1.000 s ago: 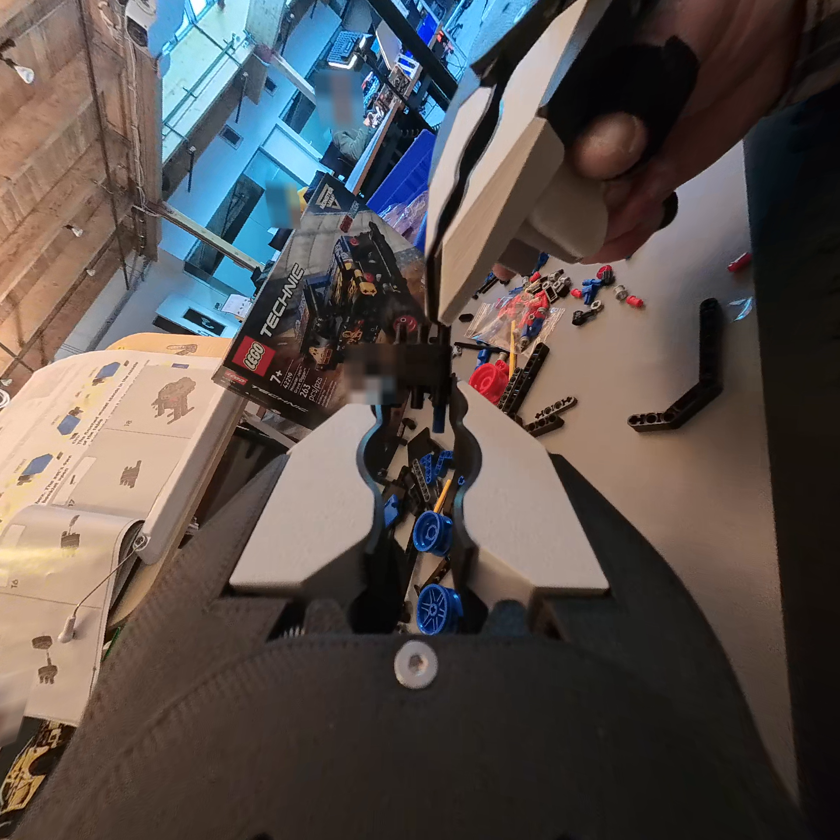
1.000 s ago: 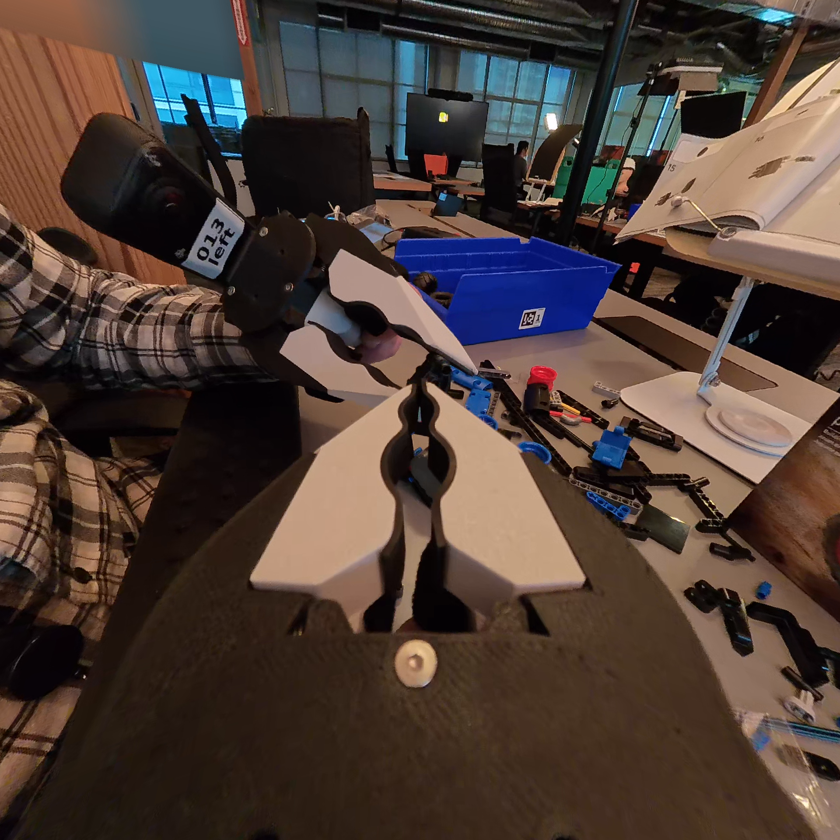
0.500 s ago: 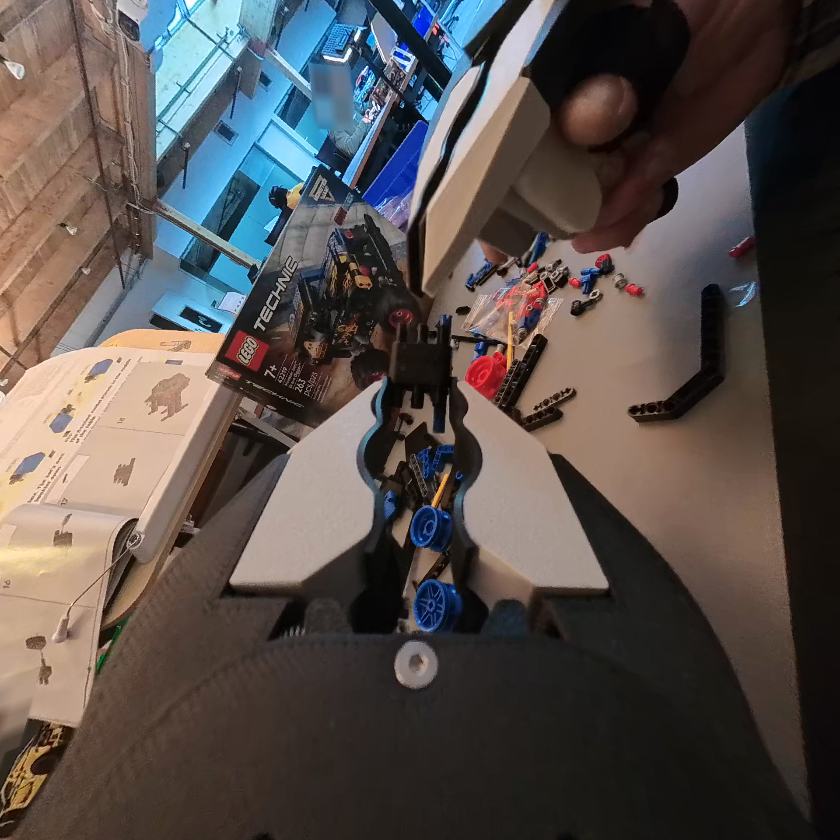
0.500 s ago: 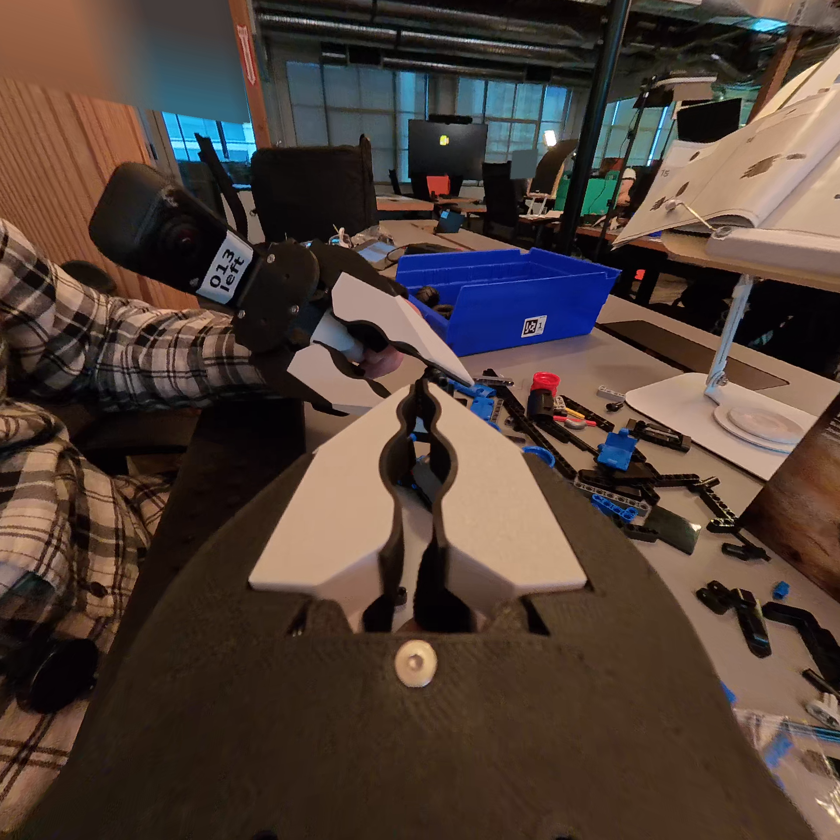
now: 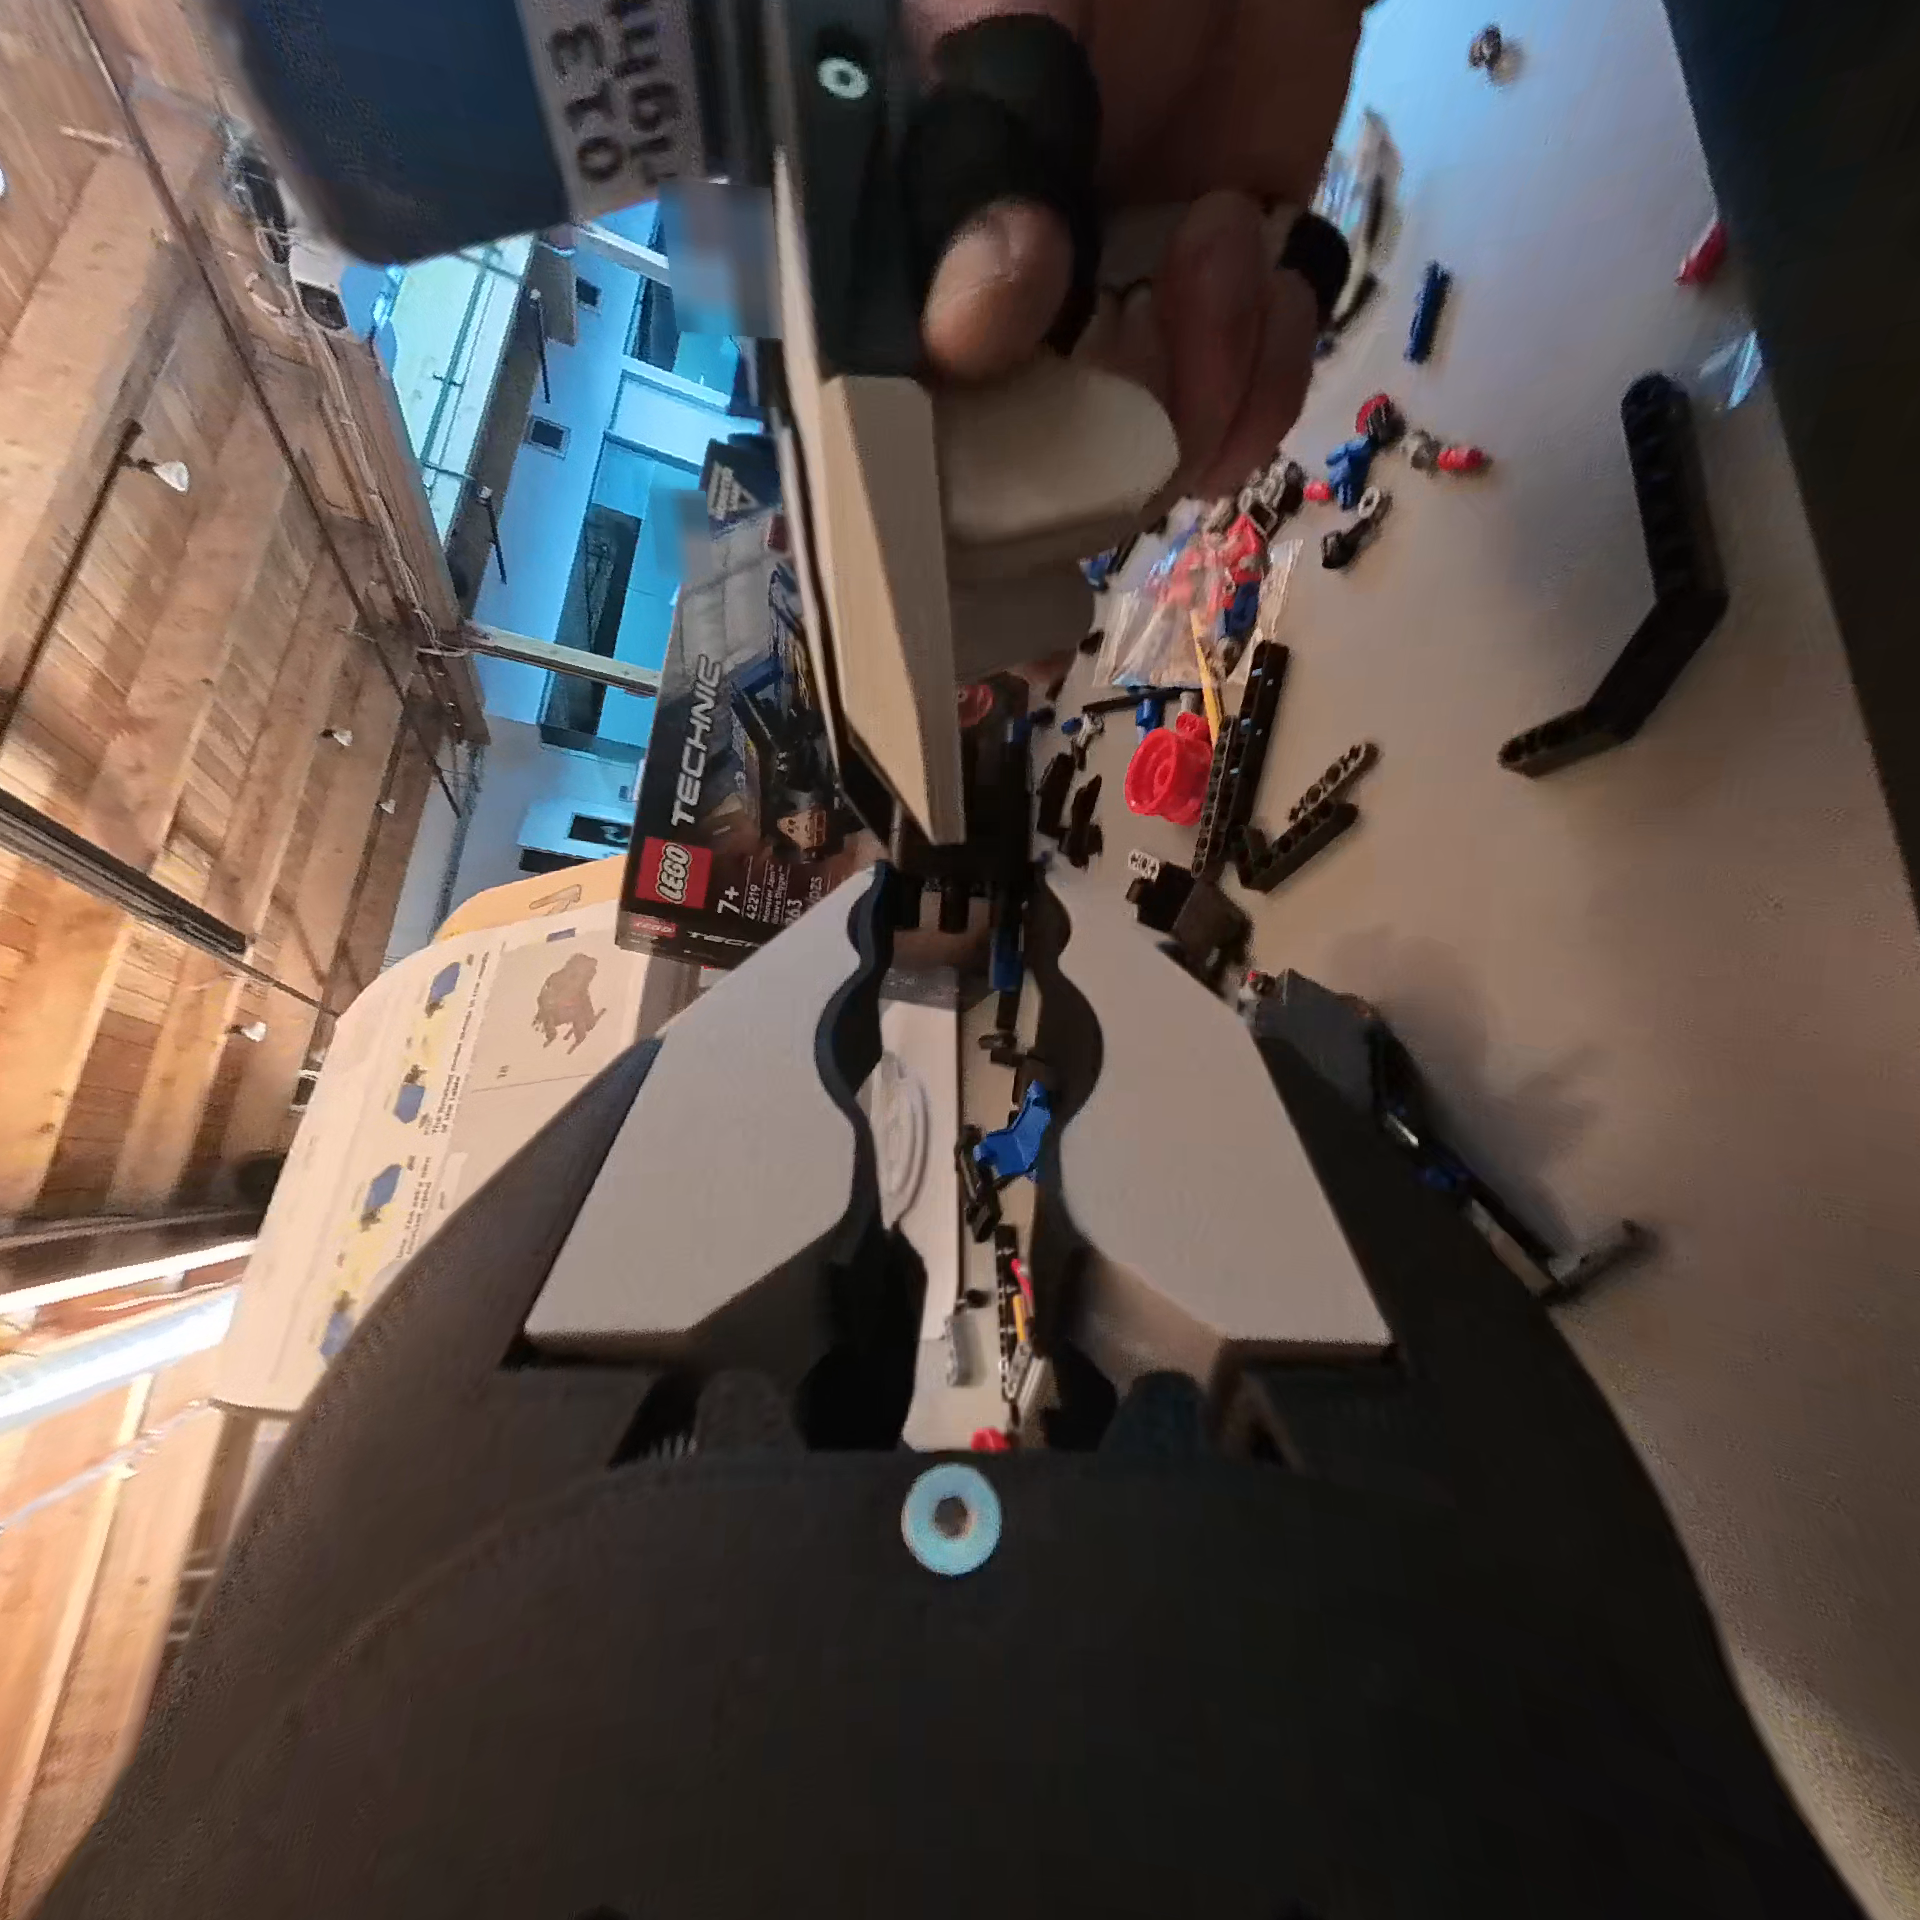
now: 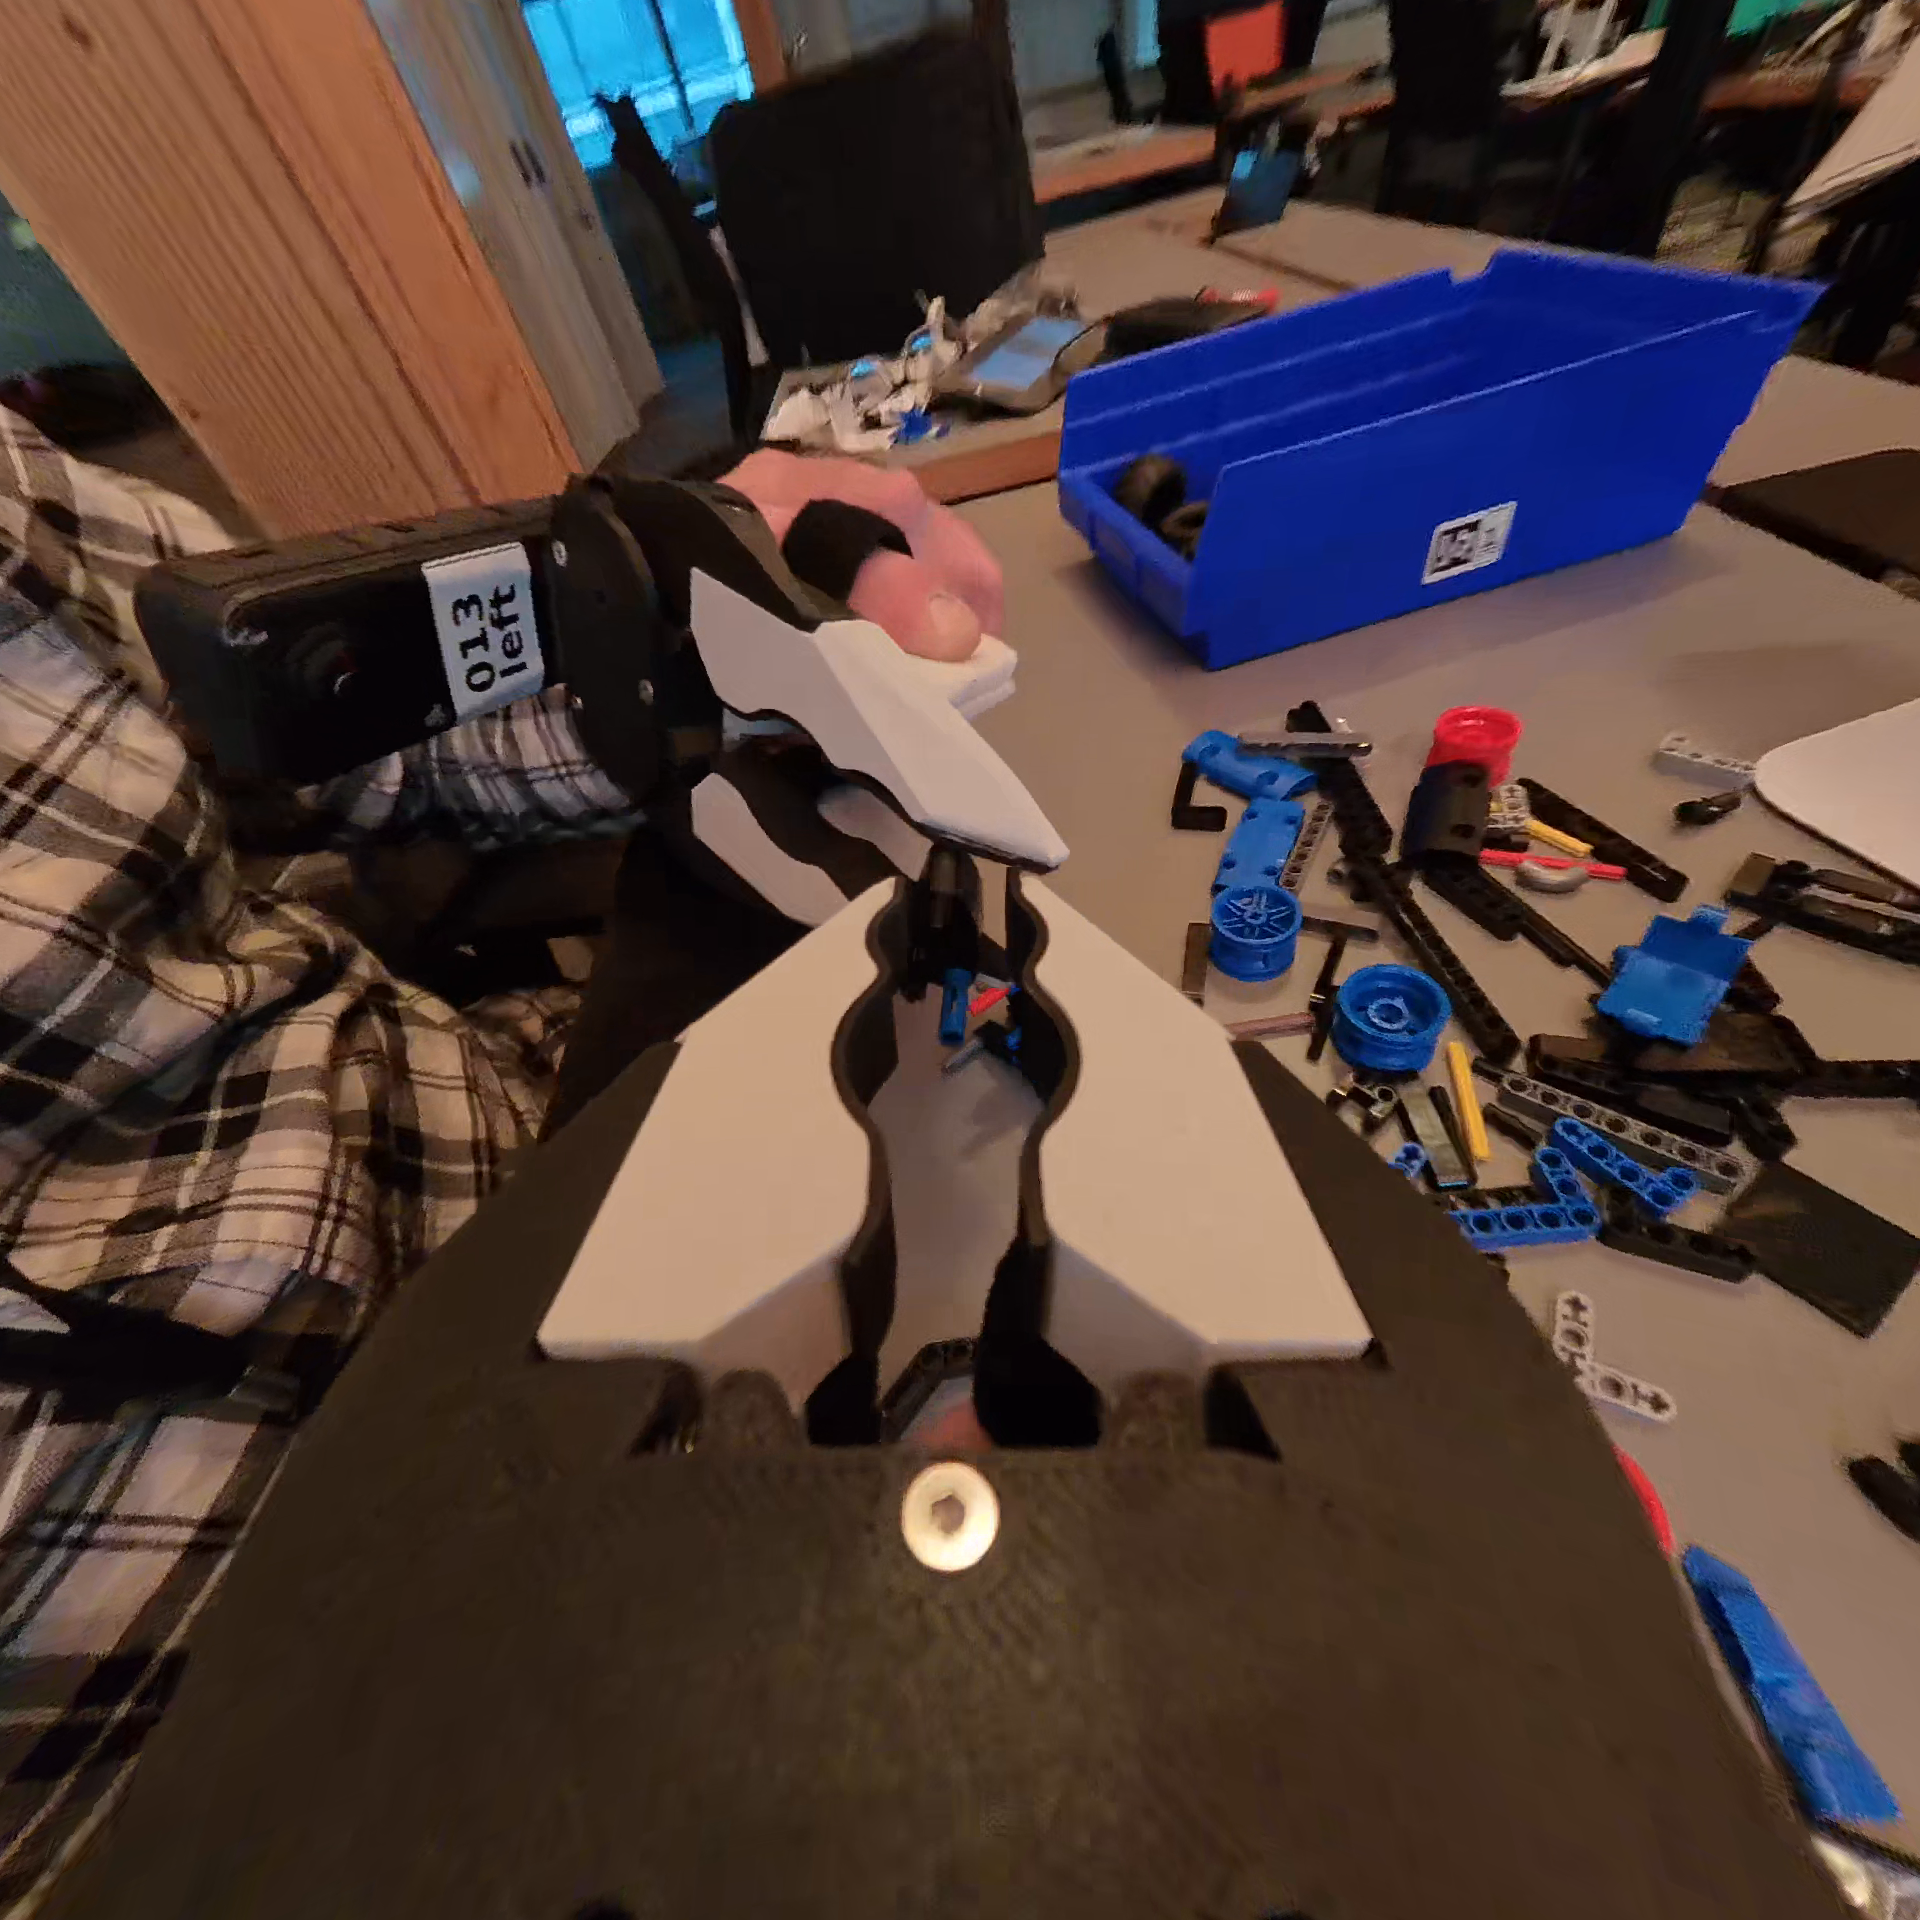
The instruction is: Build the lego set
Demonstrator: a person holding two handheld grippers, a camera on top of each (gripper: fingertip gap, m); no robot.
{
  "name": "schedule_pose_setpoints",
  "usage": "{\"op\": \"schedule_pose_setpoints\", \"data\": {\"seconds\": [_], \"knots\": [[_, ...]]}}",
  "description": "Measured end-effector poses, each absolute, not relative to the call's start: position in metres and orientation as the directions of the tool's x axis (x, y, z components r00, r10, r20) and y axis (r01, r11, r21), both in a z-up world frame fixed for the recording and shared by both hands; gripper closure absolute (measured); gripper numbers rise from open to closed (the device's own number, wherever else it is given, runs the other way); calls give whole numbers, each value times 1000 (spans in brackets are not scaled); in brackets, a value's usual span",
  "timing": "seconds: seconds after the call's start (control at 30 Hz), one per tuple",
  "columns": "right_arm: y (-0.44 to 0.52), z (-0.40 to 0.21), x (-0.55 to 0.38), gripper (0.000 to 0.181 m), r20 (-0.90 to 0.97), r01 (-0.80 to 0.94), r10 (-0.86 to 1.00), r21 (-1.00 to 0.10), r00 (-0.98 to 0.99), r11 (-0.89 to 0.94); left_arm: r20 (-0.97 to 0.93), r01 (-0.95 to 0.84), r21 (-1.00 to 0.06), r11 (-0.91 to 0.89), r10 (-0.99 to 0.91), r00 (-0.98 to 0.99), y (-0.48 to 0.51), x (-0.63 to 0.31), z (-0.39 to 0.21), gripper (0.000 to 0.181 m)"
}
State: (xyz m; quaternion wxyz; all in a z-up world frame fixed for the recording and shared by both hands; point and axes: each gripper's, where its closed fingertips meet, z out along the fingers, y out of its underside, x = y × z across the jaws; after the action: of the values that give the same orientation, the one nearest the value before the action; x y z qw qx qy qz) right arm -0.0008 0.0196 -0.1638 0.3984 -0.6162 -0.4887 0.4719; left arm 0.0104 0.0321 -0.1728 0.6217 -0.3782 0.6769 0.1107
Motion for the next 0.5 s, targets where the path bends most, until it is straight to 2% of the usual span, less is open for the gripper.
{"op": "schedule_pose_setpoints", "data": {"seconds": [0.03,0.2,0.33,0.5], "knots": [[19,-165,-3,171,-196,246,978,-947,64,-206,-929,-652,-306,694,-366,46,33,9,-174,159],[23,-171,-11,171,-171,300,984,-937,46,-177,-924,-651,-311,692,-379,38,37,2,-179,158],[30,-172,-15,172,-169,276,984,-945,60,-179,-904,-668,-366,648,-419,89,44,-4,-181,158],[34,-171,-15,172,-223,192,973,-954,58,-230,-863,-694,-442,569,-480,156,47,-18,-186,141]]}}
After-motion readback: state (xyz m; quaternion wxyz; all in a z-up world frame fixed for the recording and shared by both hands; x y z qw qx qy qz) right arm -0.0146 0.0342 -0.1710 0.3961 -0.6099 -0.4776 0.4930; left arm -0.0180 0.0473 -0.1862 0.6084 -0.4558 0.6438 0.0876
